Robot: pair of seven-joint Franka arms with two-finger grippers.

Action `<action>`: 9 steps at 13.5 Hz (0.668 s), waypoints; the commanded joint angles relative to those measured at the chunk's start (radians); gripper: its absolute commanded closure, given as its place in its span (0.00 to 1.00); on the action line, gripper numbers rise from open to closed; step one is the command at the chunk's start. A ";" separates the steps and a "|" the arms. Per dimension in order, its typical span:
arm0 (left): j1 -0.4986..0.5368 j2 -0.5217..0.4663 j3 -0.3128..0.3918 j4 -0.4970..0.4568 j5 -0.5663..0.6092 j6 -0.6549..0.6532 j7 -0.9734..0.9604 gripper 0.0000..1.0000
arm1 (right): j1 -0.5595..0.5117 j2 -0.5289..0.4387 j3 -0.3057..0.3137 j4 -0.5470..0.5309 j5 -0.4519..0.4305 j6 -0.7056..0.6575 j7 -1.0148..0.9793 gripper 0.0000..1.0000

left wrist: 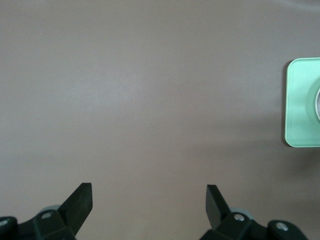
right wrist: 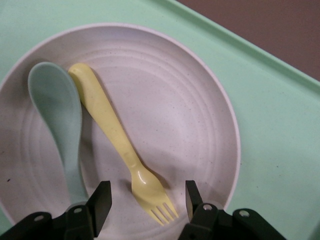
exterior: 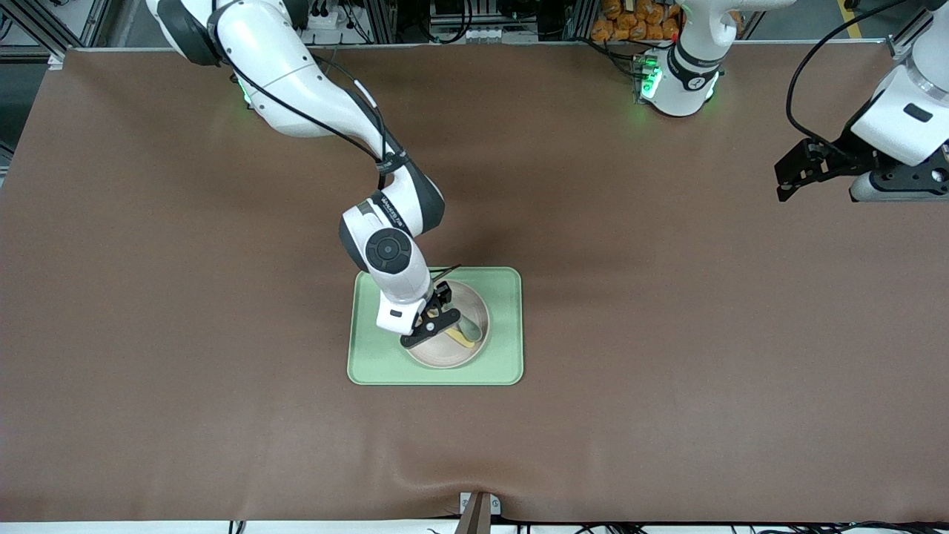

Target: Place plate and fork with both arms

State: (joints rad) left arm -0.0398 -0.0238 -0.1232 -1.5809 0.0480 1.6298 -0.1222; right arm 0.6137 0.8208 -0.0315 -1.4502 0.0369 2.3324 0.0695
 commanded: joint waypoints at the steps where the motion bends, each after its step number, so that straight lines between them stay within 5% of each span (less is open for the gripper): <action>1: -0.003 -0.007 0.008 -0.007 -0.008 0.028 -0.002 0.00 | -0.003 0.023 0.002 0.024 -0.015 0.016 0.004 0.31; 7: 0.001 -0.010 0.051 -0.011 -0.079 0.027 -0.004 0.00 | 0.001 0.037 -0.001 0.024 -0.018 0.018 0.004 0.34; 9: 0.005 -0.008 0.060 -0.013 -0.043 0.028 0.021 0.00 | 0.001 0.037 -0.001 0.024 -0.018 0.018 0.004 0.59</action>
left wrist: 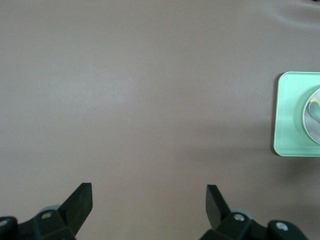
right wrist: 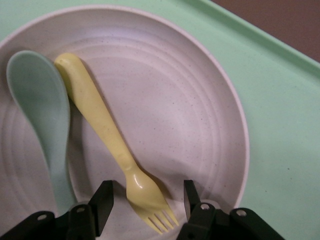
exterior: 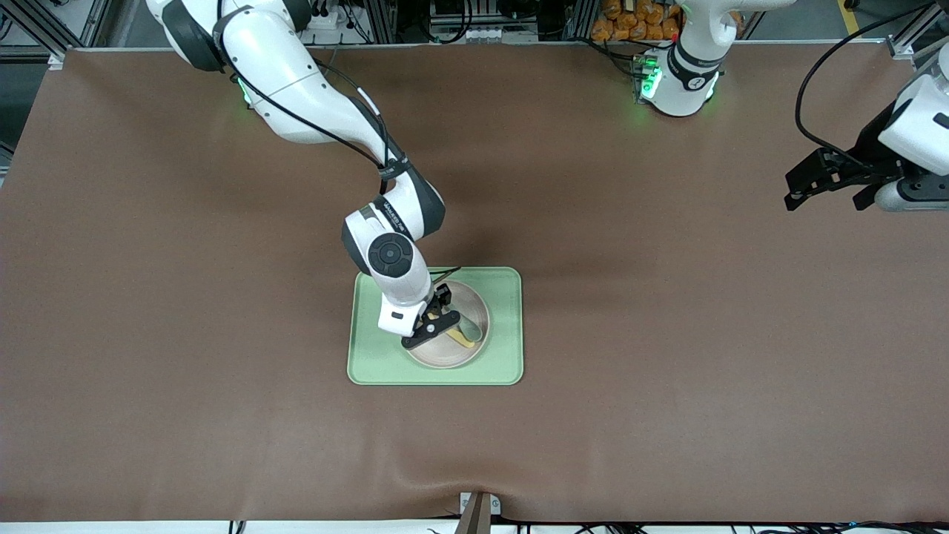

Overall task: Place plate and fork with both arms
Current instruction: 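Move the fork beside the plate and lower it onto the tray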

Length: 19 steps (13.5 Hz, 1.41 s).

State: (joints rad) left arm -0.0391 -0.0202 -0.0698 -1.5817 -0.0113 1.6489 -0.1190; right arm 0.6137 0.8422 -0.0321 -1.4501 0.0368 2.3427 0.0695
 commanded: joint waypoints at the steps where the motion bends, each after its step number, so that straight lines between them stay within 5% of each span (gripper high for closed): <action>1: 0.004 -0.010 0.015 -0.012 0.017 0.009 0.022 0.00 | 0.001 0.015 0.000 0.022 -0.020 0.007 0.004 0.78; 3: 0.004 -0.009 0.015 -0.012 0.016 0.009 0.021 0.00 | 0.003 0.014 0.000 0.022 -0.023 0.006 0.004 1.00; 17: 0.013 0.014 0.012 -0.008 0.008 0.006 0.021 0.00 | -0.112 -0.104 0.001 0.013 0.002 -0.135 0.226 1.00; 19: 0.012 0.013 0.008 -0.006 0.010 0.005 0.015 0.00 | -0.166 -0.107 0.008 -0.047 0.090 -0.140 0.228 1.00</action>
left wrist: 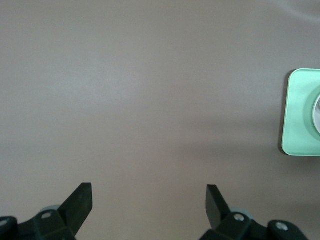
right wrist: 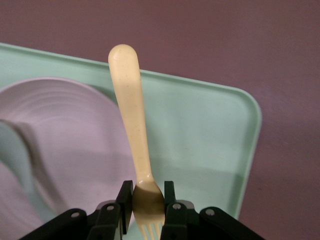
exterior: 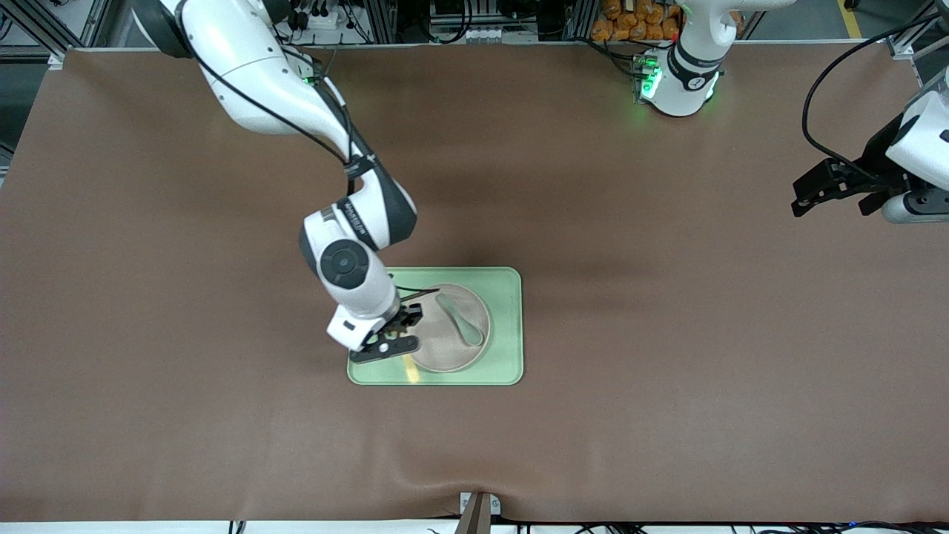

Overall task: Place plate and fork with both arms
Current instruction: 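Move the fork beside the plate and lower it onto the tray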

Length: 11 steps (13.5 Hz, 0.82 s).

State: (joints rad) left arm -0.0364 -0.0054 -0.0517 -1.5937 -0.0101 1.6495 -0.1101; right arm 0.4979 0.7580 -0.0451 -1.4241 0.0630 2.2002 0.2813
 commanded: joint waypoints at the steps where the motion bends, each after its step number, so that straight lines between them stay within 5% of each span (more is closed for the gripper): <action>1: 0.007 -0.001 -0.010 0.009 0.005 0.004 0.006 0.00 | -0.059 -0.026 0.018 -0.097 0.139 0.003 0.019 1.00; 9: 0.007 -0.001 -0.013 0.009 0.004 -0.003 0.012 0.00 | -0.071 -0.022 0.013 -0.165 0.195 0.007 0.182 0.98; 11: 0.009 0.002 -0.011 0.006 0.004 -0.003 0.012 0.00 | -0.075 -0.026 0.013 -0.162 0.195 0.001 0.183 0.01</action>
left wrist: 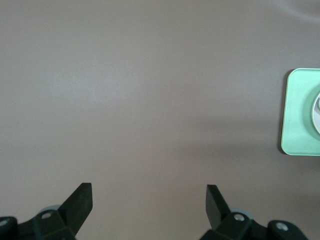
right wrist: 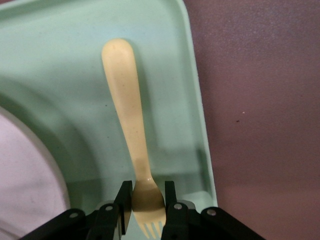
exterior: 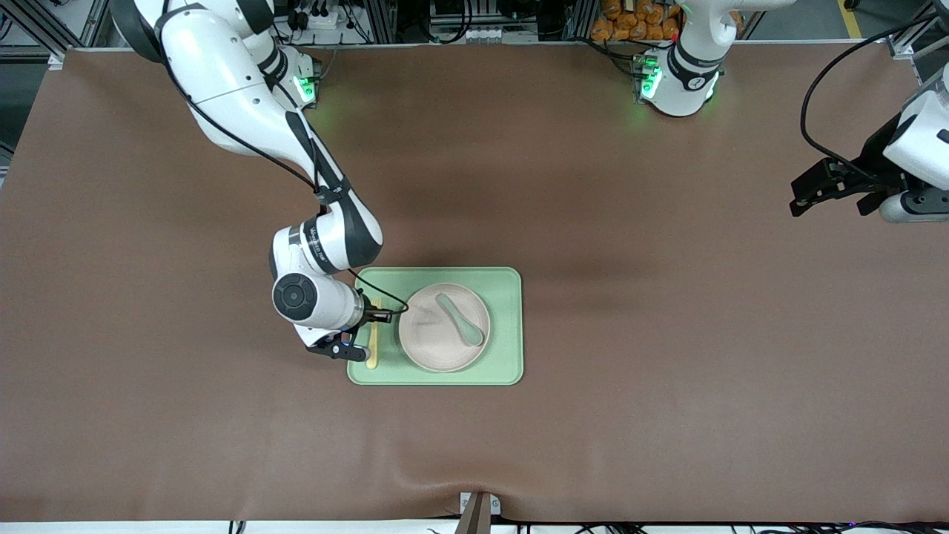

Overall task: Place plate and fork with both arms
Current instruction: 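Open the right gripper and raise it away from the fork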

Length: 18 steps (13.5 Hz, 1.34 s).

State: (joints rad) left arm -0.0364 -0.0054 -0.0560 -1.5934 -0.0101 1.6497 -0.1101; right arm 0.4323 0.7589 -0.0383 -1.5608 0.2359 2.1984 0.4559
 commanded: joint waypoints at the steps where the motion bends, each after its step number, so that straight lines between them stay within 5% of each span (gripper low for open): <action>1: 0.010 0.002 -0.008 0.006 0.004 -0.005 0.012 0.00 | -0.009 -0.035 0.005 -0.019 0.022 -0.003 0.015 0.00; 9: 0.004 0.005 -0.008 0.009 0.002 -0.007 0.010 0.00 | -0.180 -0.271 -0.012 -0.038 -0.053 -0.138 -0.164 0.00; 13: 0.000 0.005 -0.007 0.009 0.004 -0.007 0.010 0.00 | -0.341 -0.406 -0.014 -0.036 -0.062 -0.354 -0.374 0.00; 18: 0.001 0.005 -0.008 0.009 0.004 -0.007 0.012 0.00 | -0.369 -0.666 -0.017 -0.033 -0.253 -0.600 -0.401 0.00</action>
State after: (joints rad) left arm -0.0382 -0.0017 -0.0605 -1.5949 -0.0101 1.6491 -0.1101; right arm 0.0721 0.2162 -0.0709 -1.5534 0.0341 1.6533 0.0637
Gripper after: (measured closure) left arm 0.000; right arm 0.000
